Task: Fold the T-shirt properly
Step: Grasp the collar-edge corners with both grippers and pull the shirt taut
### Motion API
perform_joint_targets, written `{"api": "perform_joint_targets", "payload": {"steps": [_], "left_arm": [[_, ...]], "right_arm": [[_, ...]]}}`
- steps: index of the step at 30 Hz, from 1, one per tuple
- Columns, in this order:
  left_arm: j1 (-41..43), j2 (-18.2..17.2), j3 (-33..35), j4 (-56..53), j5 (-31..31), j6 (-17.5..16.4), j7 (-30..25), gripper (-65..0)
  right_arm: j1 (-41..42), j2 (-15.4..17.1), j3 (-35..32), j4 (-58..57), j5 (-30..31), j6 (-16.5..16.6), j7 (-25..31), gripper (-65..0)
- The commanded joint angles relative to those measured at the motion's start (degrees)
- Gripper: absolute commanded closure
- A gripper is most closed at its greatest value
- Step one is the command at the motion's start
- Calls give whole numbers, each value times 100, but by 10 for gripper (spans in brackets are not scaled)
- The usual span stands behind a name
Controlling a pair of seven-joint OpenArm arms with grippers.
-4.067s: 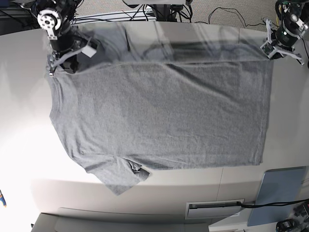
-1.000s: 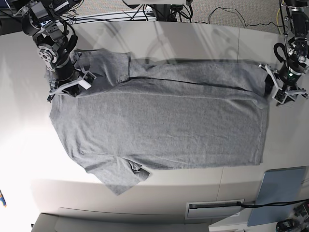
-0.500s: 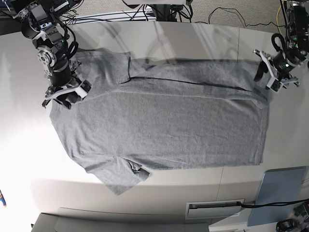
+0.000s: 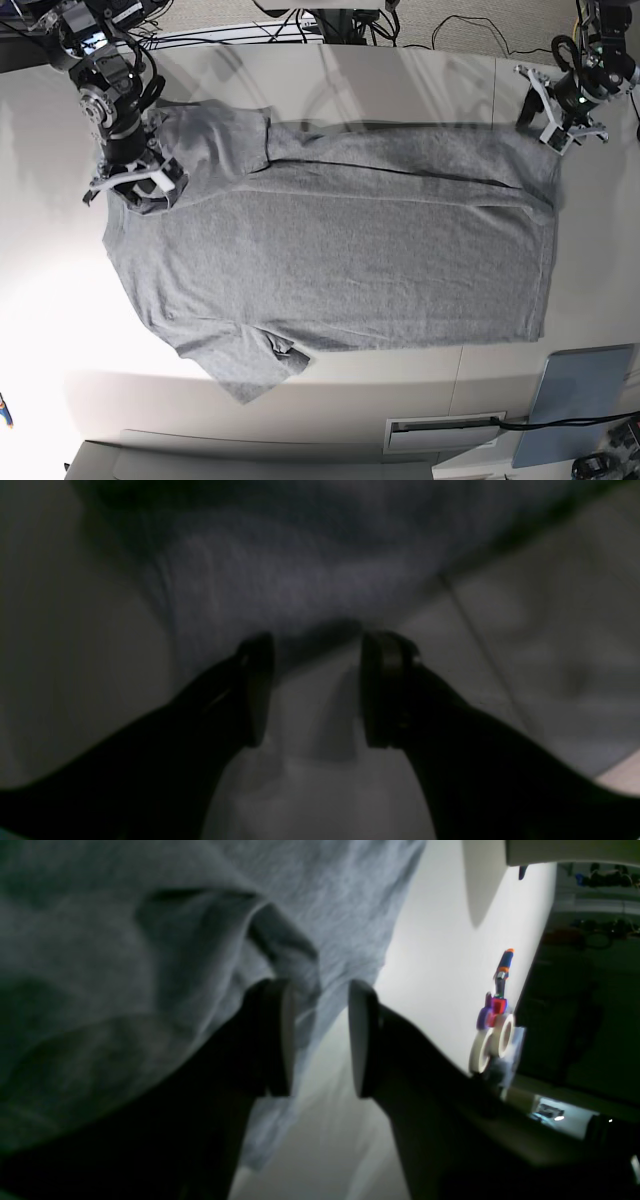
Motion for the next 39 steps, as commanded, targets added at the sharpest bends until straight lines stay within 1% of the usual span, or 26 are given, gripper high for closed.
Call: {"api": "perform_joint_targets", "payload": {"steps": [1,3,4,6,7,8,10,11,13,16,18,20,22,24,26,28,30,31,33,34,39], "left_arm": [[-13,-114,-46,87,-63,17,-116,-294],[-28,-114,-46,87,-90,50,-210,-294],[-26,-116,-46,87,-111,74,-369,-294],[-28,-114,-46,87,-363,278,-645,-267],[-28,-114,-46,87,-588,431,-778,-233],[-31,-114,-46,87,-839,586,-837,-187],[-61,-114,-46,87,-1213,817,-817,-66],[-79,-114,-46,87,-1322,876,-758,-6],[-120,-111,-46,85,-1567,984,-627,0],[-203,-98,-46,85,-1978,1071,-479,0],[-313,-9,-46,81,-2140,1082,-280,0],[-468,181,-46,57,-2326,1080,-13,0],[-621,400,-46,-4,-2448,1060,109,0],[-750,597,-46,-157,-2481,1062,107,0],[-870,752,-46,-398,-2485,1060,107,0],[-935,863,-46,-682,-2505,1054,107,0],[-949,907,-46,-966,-2500,894,111,0],[-946,905,-46,-1102,-2503,752,146,0],[-911,903,-46,-1263,-2500,619,365,0],[-861,903,-46,-1274,-2498,623,450,0],[-516,837,-52,-1261,-2500,623,446,0]], "right_arm": [[7,83,50,129,-107,-87,59,-187],[-33,83,50,131,-105,-94,42,-187],[-48,83,50,131,-103,-118,39,-184],[-55,81,55,131,-103,-275,17,-176],[-52,81,55,131,-107,-426,-9,-157],[-52,81,66,131,-140,-581,-35,-126],[-55,79,151,127,-210,-756,-72,-38],[-57,76,232,127,-199,-802,-72,0],[-72,9,468,125,-96,-811,-63,0],[-70,-306,988,17,463,-774,59,0],[-68,-560,1318,-214,920,-579,205,0],[-68,-791,1578,-520,1329,-251,358,0],[-68,-979,1714,-761,1580,35,428,0],[-70,-1121,1722,-911,1709,197,448,0],[-70,-1237,1722,-1010,1801,258,450,0],[-70,-1298,1722,-1095,1849,280,428,0],[-72,-1344,1722,-1176,1862,302,369,0],[-85,-1349,1722,-1198,1875,334,334,0],[-162,-1342,1722,-1204,1869,358,299,0],[-221,-1331,1722,-1204,1869,367,297,0],[-553,-1329,1725,-1202,1770,367,304,0]]}}
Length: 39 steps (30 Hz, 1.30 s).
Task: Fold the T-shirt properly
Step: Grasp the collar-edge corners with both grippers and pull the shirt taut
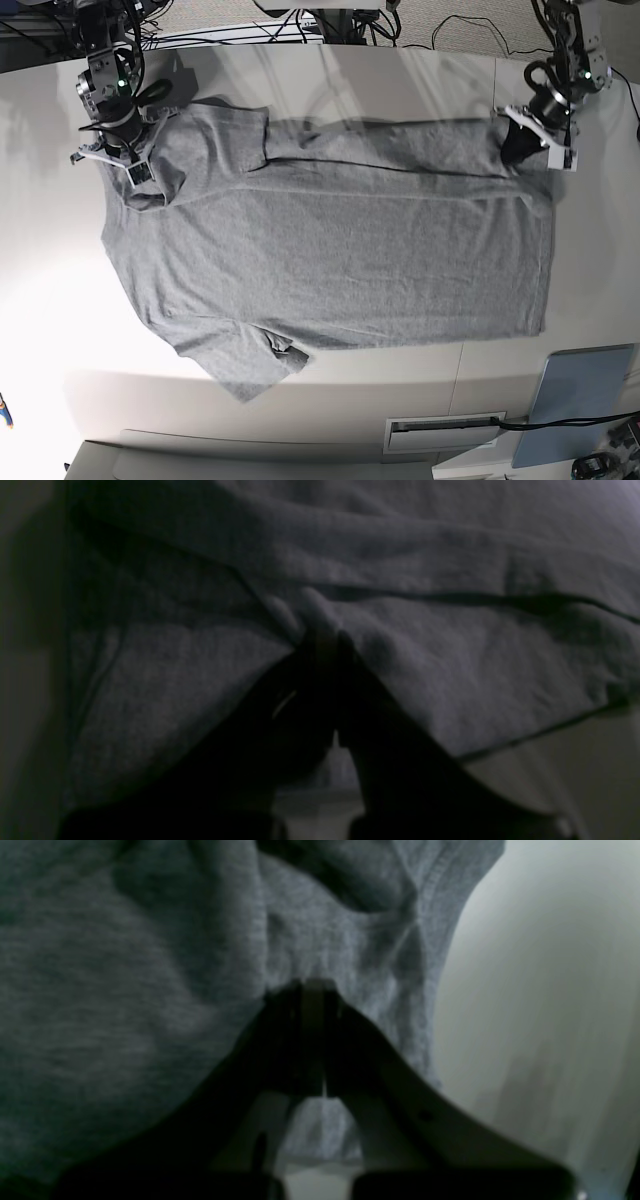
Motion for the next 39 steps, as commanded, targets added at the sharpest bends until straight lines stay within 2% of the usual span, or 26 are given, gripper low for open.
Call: {"api": "perform_joint_targets", "payload": {"steps": [1,5,10,14,26,30,39], "left_arm": [[179,-94,9,-22,313,63,457,0],[496,-140,9,-15,313,50,457,0],[885,-197,7,-11,315,39,455,0],[1150,-195,-42,44,313,-304,457,0],[1801,-195,-463,555,313,-407,457,0],[1799,-195,-501,688,310,-409,457,0],[1746,-197,-533,1412,310,-369,455,0]], "right_arm": [[-184,55,4,-4,-37,103,-321,0],[-557,52,66,120,-295,92,-302,0],[-1056,55,208,507,-326,70,-232,0],[-1322,52,306,706,-481,52,-234,0],[-1652,52,328,774,-579,31,-262,0],[-1810,52,330,898,-616,-197,-282,0],[-1945,52,330,1419,-1217,-669,-142,0]]}}
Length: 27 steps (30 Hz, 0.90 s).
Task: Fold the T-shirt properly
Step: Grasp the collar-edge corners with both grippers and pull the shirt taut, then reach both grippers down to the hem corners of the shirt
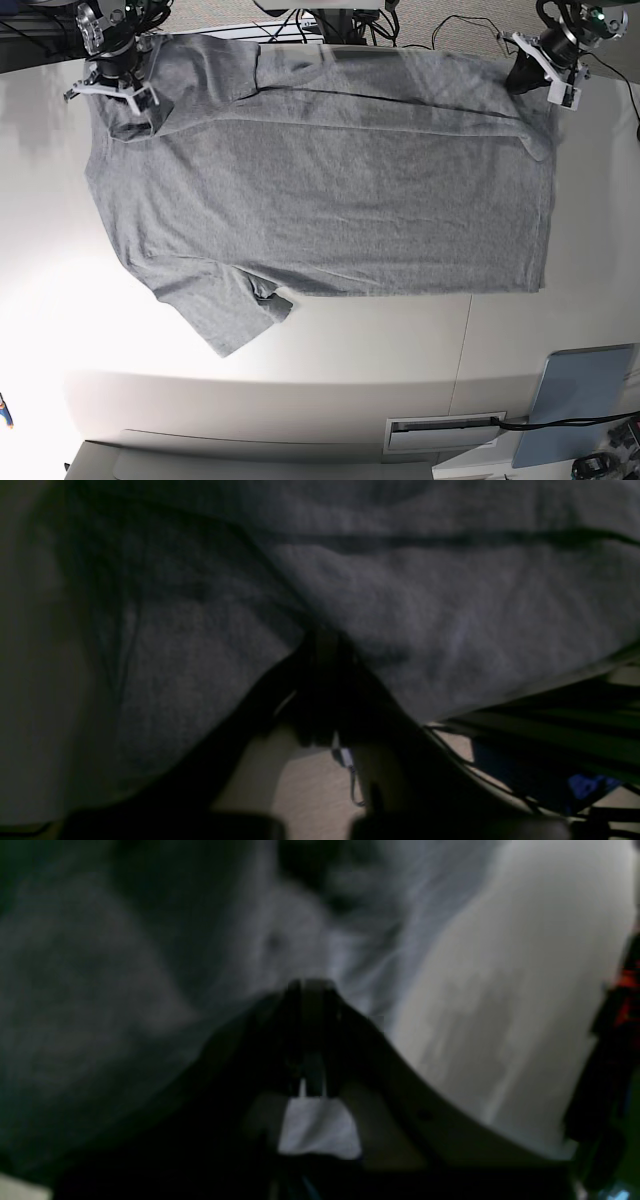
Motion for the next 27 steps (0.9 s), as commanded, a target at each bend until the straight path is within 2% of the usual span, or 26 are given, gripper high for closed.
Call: {"api": "perform_joint_targets", "payload": {"steps": [1,4,8,12,15,17,20,22,24,27], "left_arm": [[28,-63,-57,160,-22,52,-31,0],[17,-66,-170,461,-20,201,-31,0],[11,-66,-409,850,-22,201,-52,-3],[-164,-63,-479,942,-20,199,-114,-161],[-323,-63,-463,942,-20,199,-111,-224],[-466,-63,-463,942,-17,201,-111,-228],[-761,-63,-463,931,-17,251,-98,-229],[-1080,-63,-463,879,-17,535,101,-231],[-1528,-63,-463,750,-17,822,553,-263],[-2293,-66,-393,365,-17,848,949,-290]], "right_arm": [[0,63,33,144,-94,-125,120,0],[129,63,33,214,-199,-291,116,0],[474,63,33,223,-382,-308,122,0],[927,63,33,223,-470,-177,118,0],[1257,61,31,223,-448,83,94,-4],[1449,63,31,223,-448,249,90,-57],[1749,61,31,223,-396,376,87,-203],[1939,61,31,223,-264,374,70,-280],[2114,61,31,223,-33,374,-4,-292],[2275,61,31,221,352,372,-33,-292]]}}
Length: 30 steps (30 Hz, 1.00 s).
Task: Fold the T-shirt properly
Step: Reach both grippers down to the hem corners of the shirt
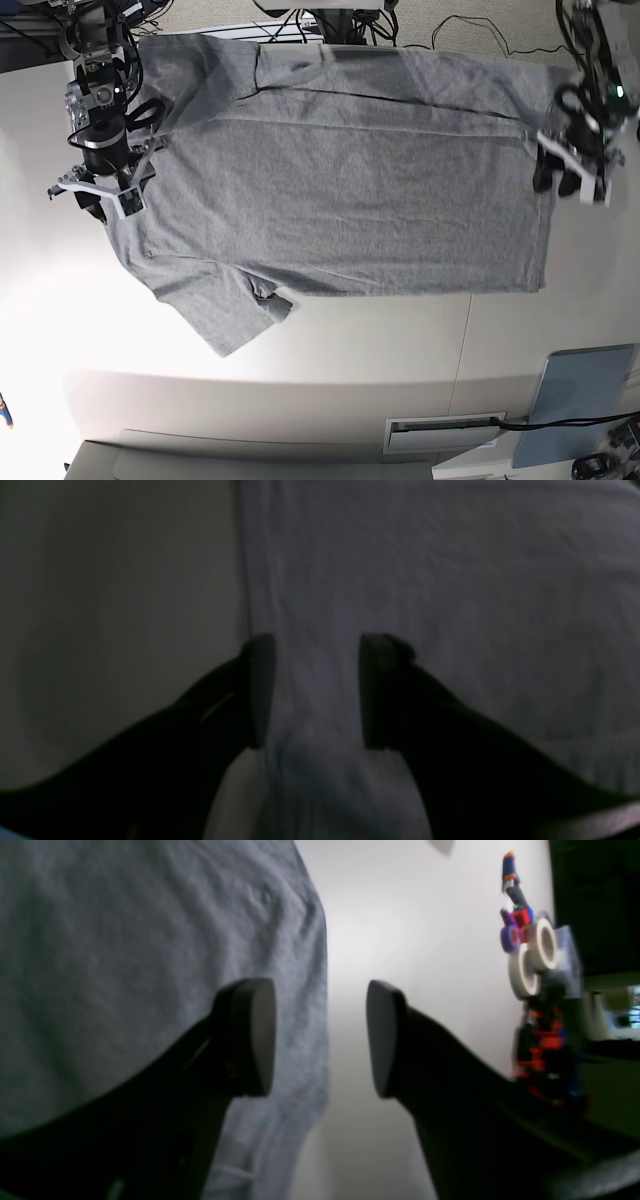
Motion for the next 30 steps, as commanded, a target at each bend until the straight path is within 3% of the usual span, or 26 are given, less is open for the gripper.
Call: {"api": "perform_joint_targets", "payload": {"steps": [1,5,10,16,23,28,30], "left_arm": [[-278,-103,39,-50,-105,13,-120,-290],[-1233,-160,551,-852,20,55,-136,-290],[-2625,-262,1163,-2581,557,531,-479,-290],[-4116,-372,1379,-4505,883,527,-603,-290],[-4951,-380,1379,-5934,990,514,-616,-290],[-5152,-372,1379,-6435,1189,-157,-570,-290],[-5134,-354,1379,-6441,1185,-269,-494,-290]], "right_arm": [[92,76,31,107,33,-55,85,-292],[219,74,28,90,387,-52,-13,-292],[275,76,28,90,448,-48,-160,-291],[275,74,28,90,448,-48,-203,-291],[275,74,28,90,448,-48,-201,-291],[275,76,28,90,446,-48,-197,-291],[275,76,28,90,448,-48,-192,-291]]}}
